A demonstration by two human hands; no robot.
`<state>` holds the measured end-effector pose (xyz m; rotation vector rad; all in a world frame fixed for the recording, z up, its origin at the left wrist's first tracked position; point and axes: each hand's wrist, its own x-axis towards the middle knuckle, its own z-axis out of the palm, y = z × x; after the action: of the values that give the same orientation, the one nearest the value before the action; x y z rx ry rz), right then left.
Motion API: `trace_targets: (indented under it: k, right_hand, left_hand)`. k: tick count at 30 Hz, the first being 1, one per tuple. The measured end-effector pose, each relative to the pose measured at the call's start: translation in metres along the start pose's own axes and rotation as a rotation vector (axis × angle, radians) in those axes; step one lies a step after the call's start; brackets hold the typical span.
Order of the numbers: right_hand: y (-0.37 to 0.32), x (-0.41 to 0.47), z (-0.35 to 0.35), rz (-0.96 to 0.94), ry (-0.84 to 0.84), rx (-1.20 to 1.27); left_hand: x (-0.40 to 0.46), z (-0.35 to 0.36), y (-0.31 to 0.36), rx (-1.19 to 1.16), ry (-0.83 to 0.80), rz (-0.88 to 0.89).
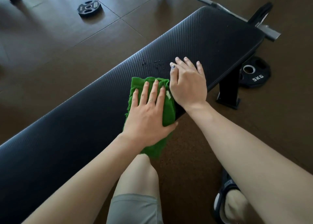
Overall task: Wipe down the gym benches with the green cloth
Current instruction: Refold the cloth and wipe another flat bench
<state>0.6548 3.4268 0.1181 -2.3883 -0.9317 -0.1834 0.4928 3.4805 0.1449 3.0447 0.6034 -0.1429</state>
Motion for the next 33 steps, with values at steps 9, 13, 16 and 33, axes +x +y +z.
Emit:
trace_targets:
  k: [9,13,16,33]
  right_hand:
    - [0.018,0.007,-0.028,0.068,-0.159,0.033]
    - [0.041,-0.005,-0.036,0.177,-0.244,-0.069]
    - [0.044,-0.005,-0.031,0.143,-0.236,-0.048]
    - [0.044,-0.005,-0.032,0.117,-0.261,-0.087]
  left_hand:
    - [-0.023,0.003,-0.005,0.047,-0.006,0.080]
    - [-0.026,0.003,-0.010,0.016,0.004,0.059]
    - [0.006,-0.003,-0.006,-0.032,-0.002,0.029]
    - [0.042,-0.008,0.015,-0.065,-0.019,-0.094]
